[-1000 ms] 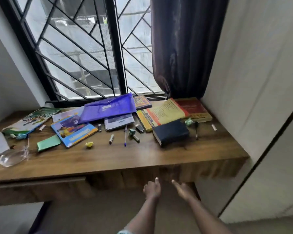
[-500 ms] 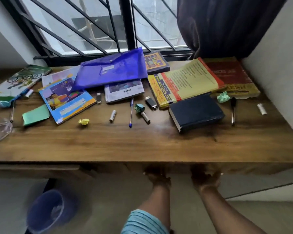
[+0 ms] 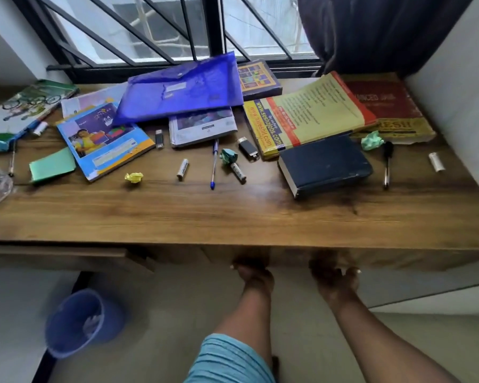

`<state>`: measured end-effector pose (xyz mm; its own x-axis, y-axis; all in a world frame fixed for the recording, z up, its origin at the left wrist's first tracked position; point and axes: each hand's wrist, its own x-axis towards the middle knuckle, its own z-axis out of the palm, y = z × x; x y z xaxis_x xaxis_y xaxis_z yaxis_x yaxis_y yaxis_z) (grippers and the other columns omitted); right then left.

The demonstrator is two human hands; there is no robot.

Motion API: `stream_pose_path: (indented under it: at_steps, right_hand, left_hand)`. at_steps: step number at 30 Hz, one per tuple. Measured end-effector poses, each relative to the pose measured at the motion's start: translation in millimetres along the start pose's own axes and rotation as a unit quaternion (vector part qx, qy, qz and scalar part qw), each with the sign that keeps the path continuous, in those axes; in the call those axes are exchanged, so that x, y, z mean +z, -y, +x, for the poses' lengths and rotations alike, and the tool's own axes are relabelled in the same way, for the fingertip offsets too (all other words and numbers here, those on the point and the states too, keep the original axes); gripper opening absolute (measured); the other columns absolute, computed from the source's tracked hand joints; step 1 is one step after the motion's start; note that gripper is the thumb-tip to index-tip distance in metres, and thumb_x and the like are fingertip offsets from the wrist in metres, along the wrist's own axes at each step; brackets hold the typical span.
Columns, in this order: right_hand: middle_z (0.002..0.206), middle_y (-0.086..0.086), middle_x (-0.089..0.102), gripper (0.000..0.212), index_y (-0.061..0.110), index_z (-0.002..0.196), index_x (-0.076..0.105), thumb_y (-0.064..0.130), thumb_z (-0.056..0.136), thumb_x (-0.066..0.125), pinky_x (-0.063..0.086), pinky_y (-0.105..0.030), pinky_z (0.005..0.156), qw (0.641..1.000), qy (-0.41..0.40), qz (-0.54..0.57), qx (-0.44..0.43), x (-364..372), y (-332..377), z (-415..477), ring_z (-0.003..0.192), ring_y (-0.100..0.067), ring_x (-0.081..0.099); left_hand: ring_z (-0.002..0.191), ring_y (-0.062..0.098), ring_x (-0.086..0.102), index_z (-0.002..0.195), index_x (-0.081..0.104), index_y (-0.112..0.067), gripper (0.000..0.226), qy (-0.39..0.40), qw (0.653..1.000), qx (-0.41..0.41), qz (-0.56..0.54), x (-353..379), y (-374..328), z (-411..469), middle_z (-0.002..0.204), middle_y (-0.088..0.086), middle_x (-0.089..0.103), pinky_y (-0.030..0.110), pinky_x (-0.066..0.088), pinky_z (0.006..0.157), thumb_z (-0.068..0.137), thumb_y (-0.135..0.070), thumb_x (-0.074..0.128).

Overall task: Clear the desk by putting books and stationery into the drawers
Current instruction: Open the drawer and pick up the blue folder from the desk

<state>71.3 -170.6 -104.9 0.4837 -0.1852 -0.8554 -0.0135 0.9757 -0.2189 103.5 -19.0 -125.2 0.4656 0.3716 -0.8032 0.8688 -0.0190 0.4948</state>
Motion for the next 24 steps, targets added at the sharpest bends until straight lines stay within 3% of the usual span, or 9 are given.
stream_pose_path:
  at_steps: [3,7,12,13,14,15,19,21,24]
  right_hand:
    - [0.061,-0.015,0.071,0.059,0.009,0.084,0.062,0.054,0.096,0.026,0.057,-0.039,0.052,0.999,0.028,-0.036,-0.014,-6.5,2.8,0.1,0.053,-0.027,0.071]
    - [0.062,-0.008,0.072,0.048,0.014,0.095,0.061,0.052,0.095,0.031,0.058,-0.031,0.064,0.99,-0.019,-0.123,-0.061,-43.5,2.4,-1.9,0.053,-0.023,0.07]
    - [0.07,-0.003,0.068,0.054,0.02,0.094,0.061,0.065,0.088,0.033,0.058,-0.025,0.065,0.973,-0.003,-0.218,-0.075,-83.1,13.4,-51.6,0.061,-0.021,0.067]
    - [0.084,-0.01,0.065,0.081,0.008,0.103,0.062,0.079,0.08,0.031,0.055,-0.032,0.084,0.94,-0.021,-0.329,-0.082,-86.6,15.0,-66.9,0.077,-0.026,0.064]
    - [0.101,-0.02,0.06,0.095,-0.007,0.117,0.056,0.034,0.042,0.015,0.046,-0.04,0.099,0.882,-0.052,-0.445,-0.148,-89.6,13.7,-87.9,0.095,-0.033,0.058]
    - [0.118,-0.029,0.052,0.058,-0.011,0.129,0.047,0.02,0.08,0.053,0.038,-0.045,0.105,0.868,-0.06,-0.466,-0.163,-92.6,13.1,-103.3,0.111,-0.04,0.05]
    - [0.15,-0.029,0.024,0.064,-0.001,0.145,0.025,0.043,0.1,0.015,0.024,-0.051,0.113,0.795,-0.15,-0.499,-0.311,-88.7,9.2,-133.5,0.138,-0.043,0.025]
    - [0.156,-0.023,0.009,0.064,0.0,0.149,0.016,0.04,0.101,0.03,0.013,-0.045,0.116,0.737,-0.175,-0.517,-0.398,-74.1,-0.2,-156.9,0.144,-0.038,0.011]
    - [0.154,-0.021,0.021,0.06,-0.004,0.142,0.035,0.03,0.095,0.051,0.013,-0.045,0.117,0.476,-0.049,-0.685,-0.549,-85.9,-21.9,-168.0,0.144,-0.036,0.019]
  left_hand:
    - [0.145,0.034,0.018,0.152,0.018,-0.014,0.054,-0.079,0.993,0.084,-0.012,4.7,14.8,0.8,0.158,0.011,0.017,0.05,0.021,0.116,0.102,-0.033,0.023]
    - [0.141,0.027,0.032,0.143,0.039,-0.017,0.058,0.094,0.891,-0.025,-0.443,-1.2,44.2,-34.7,0.149,0.01,0.04,0.037,0.021,0.115,0.101,-0.045,0.011]
    - [0.142,0.025,0.031,0.147,0.033,-0.014,0.065,-0.072,0.888,-0.017,-0.455,-25.2,81.4,-84.8,0.153,0.007,0.033,0.038,0.019,0.119,0.098,-0.055,0.018]
    - [0.141,0.03,0.032,0.147,0.03,-0.005,0.062,-0.138,0.877,-0.045,-0.457,-31.2,87.2,-92.1,0.153,0.013,0.031,0.035,0.031,0.114,0.1,-0.047,0.028]
    - [0.14,0.036,0.029,0.146,0.026,0.003,0.06,-0.22,0.878,-0.05,-0.421,-39.0,91.4,-100.9,0.153,0.021,0.027,0.028,0.037,0.108,0.101,-0.036,0.034]
    - [0.141,0.04,0.024,0.146,0.02,0.007,0.061,-0.288,0.909,-0.002,-0.302,-47.4,94.1,-114.2,0.154,0.026,0.02,0.022,0.034,0.109,0.102,-0.033,0.034]
    - [0.142,0.04,0.017,0.151,0.011,-0.006,0.072,-0.354,0.906,0.202,-0.118,-61.7,90.9,-146.7,0.158,0.02,0.006,0.044,0.022,0.116,0.096,-0.034,0.048]
    - [0.146,0.035,0.01,0.152,0.013,-0.009,0.068,-0.347,0.895,0.278,0.039,-63.6,98.9,-155.7,0.159,0.016,0.005,0.044,0.013,0.119,0.096,-0.029,0.047]
    - [0.146,0.025,0.019,0.14,0.045,-0.013,0.047,-0.306,0.843,0.366,0.249,-61.8,112.4,-155.6,0.155,0.004,0.031,0.041,0.013,0.118,0.098,-0.028,0.033]
